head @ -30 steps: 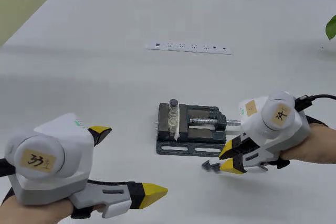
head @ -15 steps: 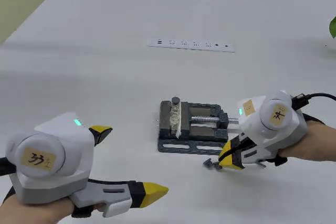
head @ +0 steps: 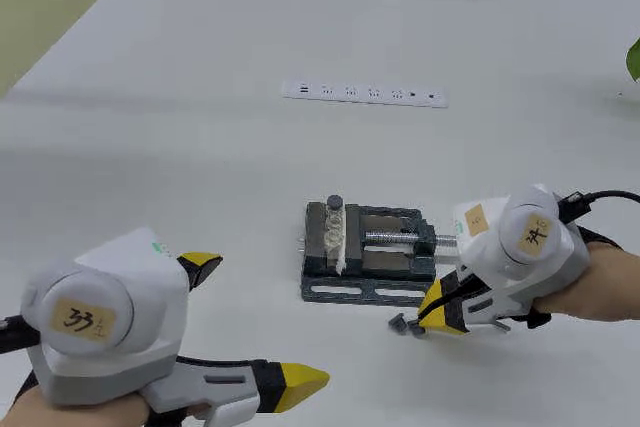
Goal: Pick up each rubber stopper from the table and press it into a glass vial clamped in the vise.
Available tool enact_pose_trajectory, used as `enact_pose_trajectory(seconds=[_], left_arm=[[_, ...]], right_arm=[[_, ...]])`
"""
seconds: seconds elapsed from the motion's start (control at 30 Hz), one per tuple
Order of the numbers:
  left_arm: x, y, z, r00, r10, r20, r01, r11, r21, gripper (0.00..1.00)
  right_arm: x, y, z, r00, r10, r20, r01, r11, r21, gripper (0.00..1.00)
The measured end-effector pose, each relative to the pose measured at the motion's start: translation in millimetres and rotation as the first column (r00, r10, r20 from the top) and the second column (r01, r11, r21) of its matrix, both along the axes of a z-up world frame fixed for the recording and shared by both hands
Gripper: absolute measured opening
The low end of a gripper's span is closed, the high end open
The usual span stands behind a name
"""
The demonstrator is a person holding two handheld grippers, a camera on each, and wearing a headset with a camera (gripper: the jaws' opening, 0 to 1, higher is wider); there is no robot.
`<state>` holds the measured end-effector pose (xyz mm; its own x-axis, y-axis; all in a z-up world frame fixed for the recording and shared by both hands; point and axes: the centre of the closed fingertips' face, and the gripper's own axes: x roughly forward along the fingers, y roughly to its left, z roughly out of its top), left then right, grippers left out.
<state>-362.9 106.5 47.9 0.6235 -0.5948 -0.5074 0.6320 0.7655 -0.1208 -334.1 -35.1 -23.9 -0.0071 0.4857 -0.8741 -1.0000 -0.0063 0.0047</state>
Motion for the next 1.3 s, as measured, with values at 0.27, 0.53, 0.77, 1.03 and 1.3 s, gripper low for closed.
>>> enact_pose_trajectory(seconds=[0.27,0.53,0.77,1.03,1.3], left_arm=[[-0.8,-7.4,0.1,1.0,-0.007,-0.004,0.007,1.0,-0.017,0.94],[-1.2,-14.9,0.9,1.0,0.0,-0.02,-0.001,0.999,-0.051,0.9],[4.7,-22.6,5.6,0.998,0.032,-0.062,-0.04,0.99,-0.134,0.79],[8.3,-32.0,13.8,0.994,0.04,-0.102,-0.063,0.972,-0.226,0.68],[8.1,-43.5,22.0,0.985,0.015,-0.169,-0.077,0.926,-0.369,0.46]], right_arm=[[-2.9,-0.8,2.5,1.0,-0.016,0.023,0.016,1.0,0.015,0.0],[-0.5,7.6,26.5,0.994,-0.036,0.105,0.028,0.997,0.076,0.0],[-6.8,26.0,57.8,0.985,-0.041,0.17,0.012,0.986,0.167,0.0],[-22.4,46.5,90.4,0.975,-0.035,0.219,-0.02,0.97,0.241,0.0],[-34.4,60.6,108.7,0.961,0.009,0.275,-0.086,0.96,0.267,0.0]])
